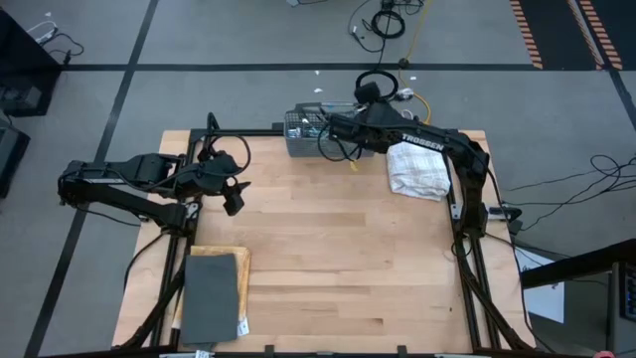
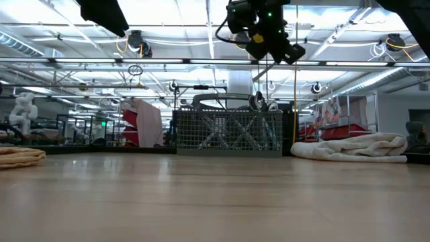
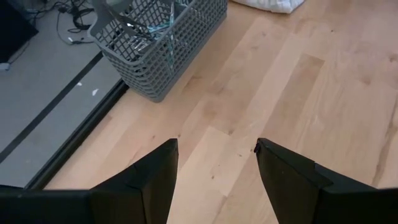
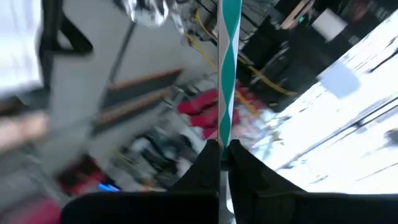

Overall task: Sort silverware
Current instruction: Put the blue spoon into the gray silverware rack

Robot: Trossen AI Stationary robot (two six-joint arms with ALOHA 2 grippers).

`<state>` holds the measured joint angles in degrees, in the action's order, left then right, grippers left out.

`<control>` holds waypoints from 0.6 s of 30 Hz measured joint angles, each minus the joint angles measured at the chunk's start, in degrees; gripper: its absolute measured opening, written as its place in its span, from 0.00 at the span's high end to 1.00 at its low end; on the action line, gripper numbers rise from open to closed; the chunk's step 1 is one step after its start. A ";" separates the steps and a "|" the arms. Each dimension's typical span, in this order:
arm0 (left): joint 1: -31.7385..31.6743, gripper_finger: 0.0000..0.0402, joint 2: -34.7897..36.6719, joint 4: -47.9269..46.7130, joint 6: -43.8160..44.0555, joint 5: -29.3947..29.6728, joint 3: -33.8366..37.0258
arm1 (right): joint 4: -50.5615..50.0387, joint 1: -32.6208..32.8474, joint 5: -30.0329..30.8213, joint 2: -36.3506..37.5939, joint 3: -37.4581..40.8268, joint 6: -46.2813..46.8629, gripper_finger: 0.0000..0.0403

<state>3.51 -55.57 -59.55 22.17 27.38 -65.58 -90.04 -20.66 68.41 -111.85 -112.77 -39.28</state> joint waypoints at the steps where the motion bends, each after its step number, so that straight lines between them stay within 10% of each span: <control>1: 0.00 0.44 0.00 -0.02 -0.02 0.30 0.00 | -0.02 0.20 1.14 0.02 0.00 -3.02 1.00; 18: 0.00 0.44 0.00 -0.17 -0.04 2.64 0.00 | -0.02 1.28 6.45 -0.02 15.95 -6.45 1.00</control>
<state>3.51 -55.57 -59.72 22.13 30.02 -65.58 -90.06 -19.39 74.86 -111.87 -96.82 -45.72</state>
